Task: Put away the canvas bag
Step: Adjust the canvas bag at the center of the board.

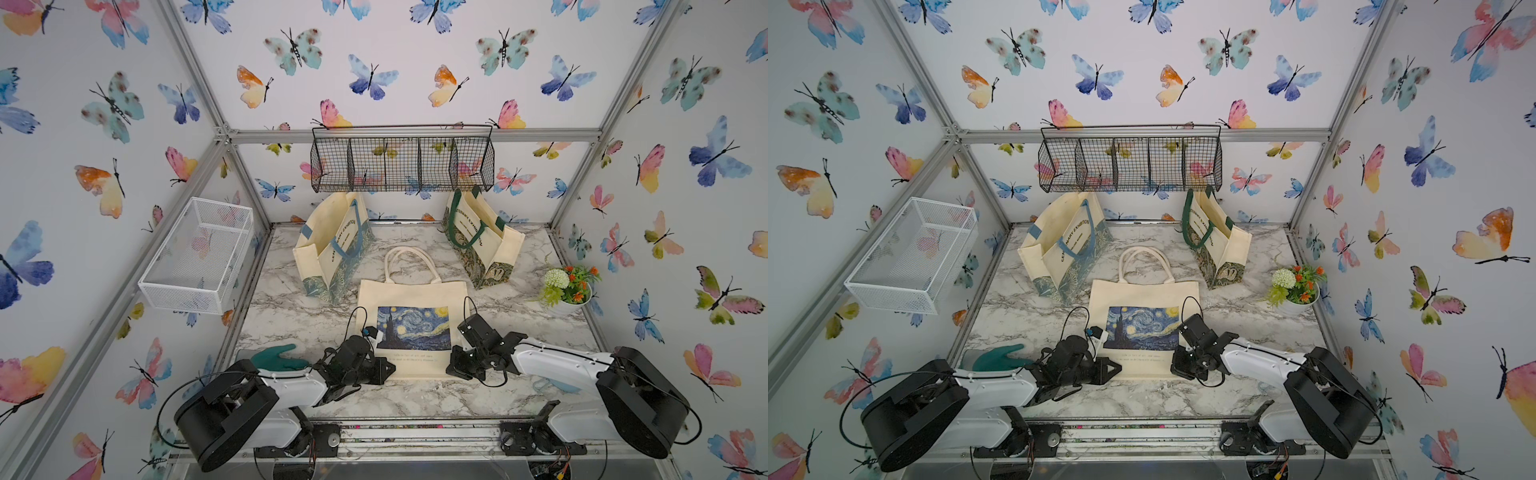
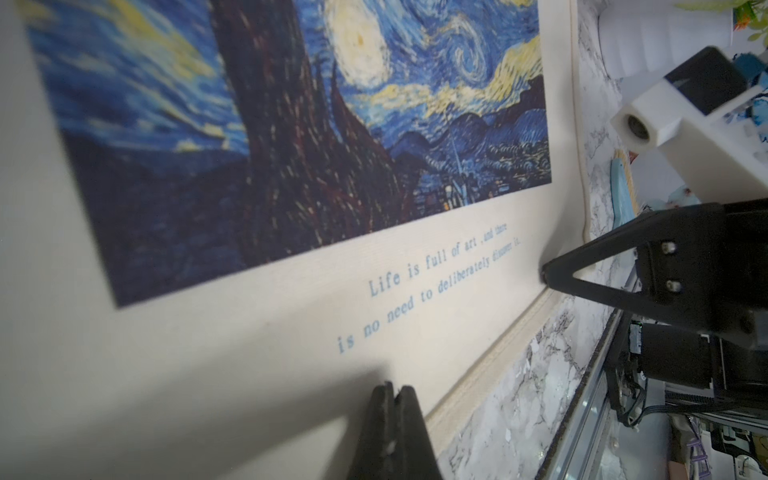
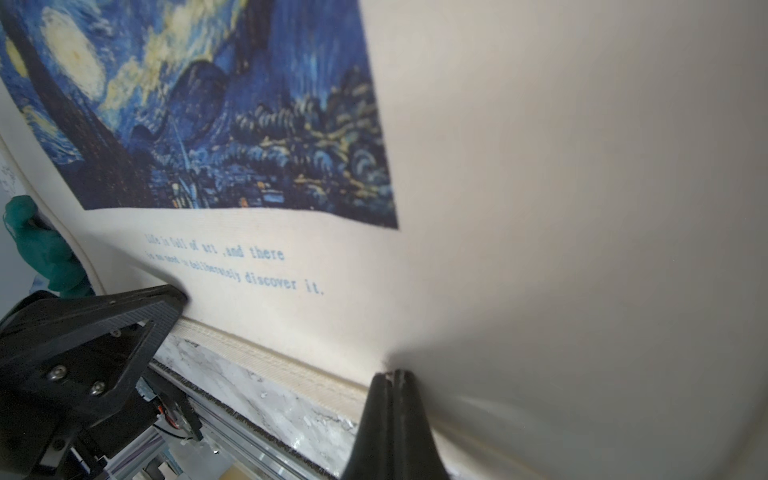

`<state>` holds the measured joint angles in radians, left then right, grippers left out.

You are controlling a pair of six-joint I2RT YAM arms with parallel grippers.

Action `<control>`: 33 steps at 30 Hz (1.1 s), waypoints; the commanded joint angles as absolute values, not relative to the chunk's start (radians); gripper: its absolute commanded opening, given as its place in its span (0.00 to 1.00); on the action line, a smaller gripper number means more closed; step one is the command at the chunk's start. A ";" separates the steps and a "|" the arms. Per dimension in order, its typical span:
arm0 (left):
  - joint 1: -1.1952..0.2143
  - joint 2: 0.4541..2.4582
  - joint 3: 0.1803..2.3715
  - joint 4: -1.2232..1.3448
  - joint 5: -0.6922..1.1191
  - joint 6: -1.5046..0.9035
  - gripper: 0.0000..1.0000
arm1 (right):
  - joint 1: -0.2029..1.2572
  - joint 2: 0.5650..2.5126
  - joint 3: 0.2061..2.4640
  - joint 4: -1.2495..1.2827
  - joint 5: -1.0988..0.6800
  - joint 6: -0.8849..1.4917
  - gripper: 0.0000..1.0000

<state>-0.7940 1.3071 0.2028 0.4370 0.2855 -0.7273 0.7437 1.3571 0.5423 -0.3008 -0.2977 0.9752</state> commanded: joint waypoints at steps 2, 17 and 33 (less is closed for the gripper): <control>-0.798 1.349 0.160 0.241 0.212 -0.722 0.00 | 0.717 1.367 0.480 -0.562 -0.195 0.973 0.01; -0.797 1.342 0.162 0.236 0.220 -0.713 0.00 | 0.601 1.307 0.456 -0.612 -0.181 0.919 0.01; -0.796 1.316 0.158 0.224 0.215 -0.712 0.00 | 0.410 1.311 0.579 -0.655 -0.148 0.905 0.01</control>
<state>-0.7982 1.2949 0.2039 0.4271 0.2840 -0.7261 0.4400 1.2877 0.5648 -0.5297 -0.3183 0.9062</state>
